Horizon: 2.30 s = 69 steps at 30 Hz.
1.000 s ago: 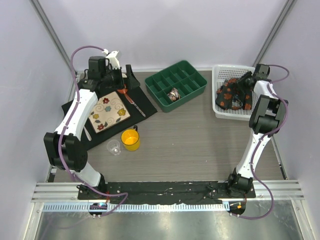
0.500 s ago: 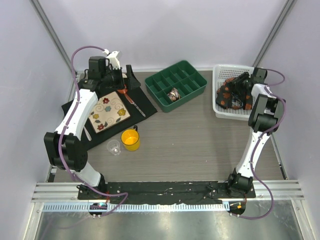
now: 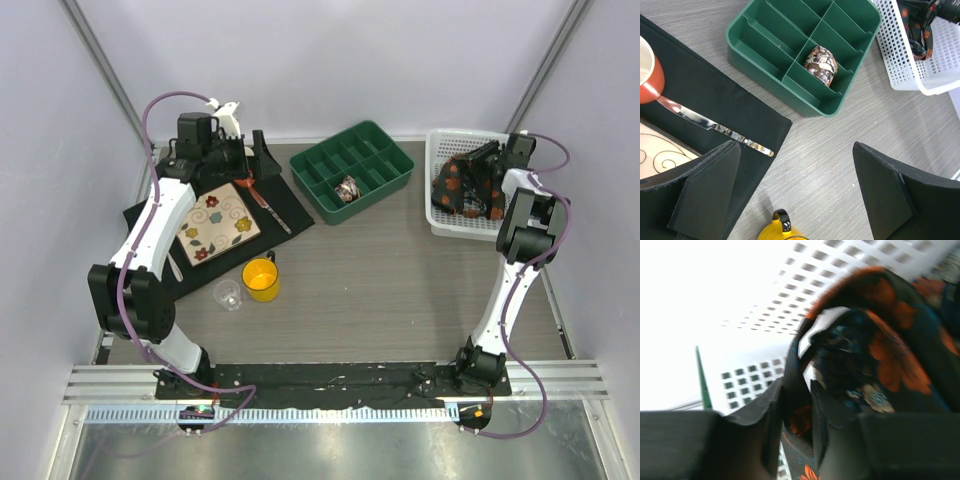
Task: Roll the ties
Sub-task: Pick up the tie from the bin, then place the tie at the center of the board.
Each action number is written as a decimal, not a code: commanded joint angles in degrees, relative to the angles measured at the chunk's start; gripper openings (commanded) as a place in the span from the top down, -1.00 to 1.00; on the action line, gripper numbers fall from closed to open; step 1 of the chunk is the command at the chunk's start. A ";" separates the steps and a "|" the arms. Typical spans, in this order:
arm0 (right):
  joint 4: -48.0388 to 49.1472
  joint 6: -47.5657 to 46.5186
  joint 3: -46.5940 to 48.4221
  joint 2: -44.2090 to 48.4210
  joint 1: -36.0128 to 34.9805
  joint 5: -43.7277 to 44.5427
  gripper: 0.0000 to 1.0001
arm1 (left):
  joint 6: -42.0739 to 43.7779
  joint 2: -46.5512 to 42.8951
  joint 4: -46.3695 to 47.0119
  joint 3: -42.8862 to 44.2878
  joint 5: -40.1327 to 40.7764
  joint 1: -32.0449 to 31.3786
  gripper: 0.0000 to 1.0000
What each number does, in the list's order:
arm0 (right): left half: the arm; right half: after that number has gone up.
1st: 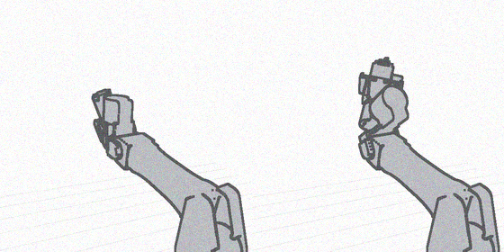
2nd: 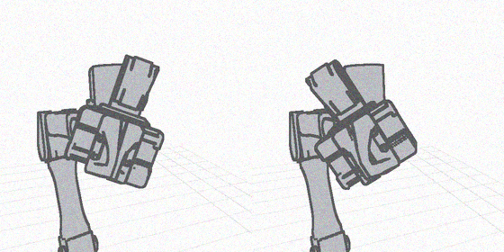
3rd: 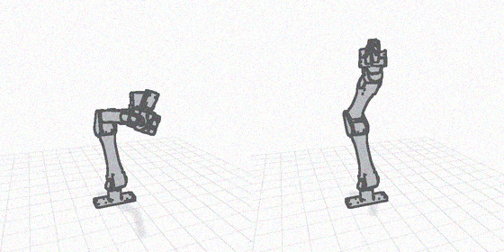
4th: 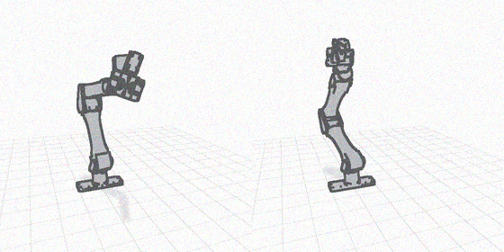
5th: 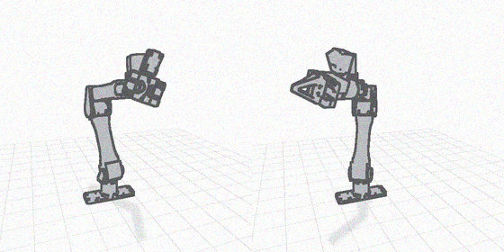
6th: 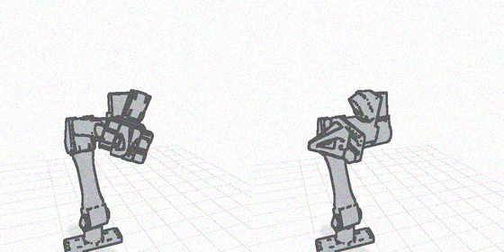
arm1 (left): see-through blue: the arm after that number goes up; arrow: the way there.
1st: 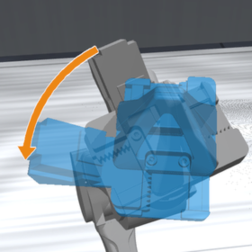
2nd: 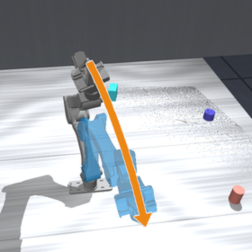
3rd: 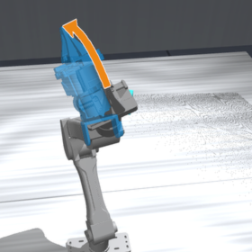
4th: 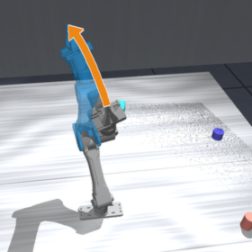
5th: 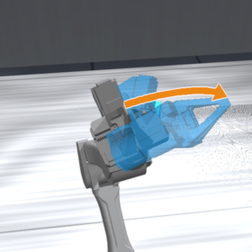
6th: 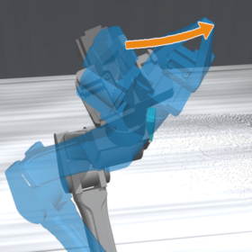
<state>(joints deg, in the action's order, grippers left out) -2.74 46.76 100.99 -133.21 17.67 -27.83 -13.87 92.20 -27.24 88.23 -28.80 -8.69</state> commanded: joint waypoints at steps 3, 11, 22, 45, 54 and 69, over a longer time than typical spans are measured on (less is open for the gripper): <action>5.12 3.60 4.47 -2.75 -0.36 -1.88 0.29 | 1.92 -0.36 1.41 2.30 -1.53 0.25 -0.99; 3.62 3.94 8.70 -6.10 -0.80 -1.60 0.67 | 2.70 -0.97 0.79 1.86 -1.18 0.51 -1.00; 4.94 5.80 5.62 9.80 -0.62 -3.81 0.99 | 3.58 -2.82 1.32 0.54 -2.76 0.60 -0.99; 3.45 9.48 12.64 27.82 0.43 -7.76 0.99 | 7.71 -8.27 0.88 -2.44 -4.69 1.30 -1.00; 4.18 12.75 8.96 38.45 -9.83 -13.04 0.98 | 13.25 -9.50 0.35 -2.27 -6.36 1.66 -1.00; -7.93 22.37 -37.20 76.65 -39.37 32.20 0.99 | 12.46 -13.54 13.10 -18.79 -29.74 0.69 -0.85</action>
<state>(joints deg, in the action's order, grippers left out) -2.39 60.69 78.52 -63.33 -18.39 -13.61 0.97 81.62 -20.38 70.81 -52.84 -7.62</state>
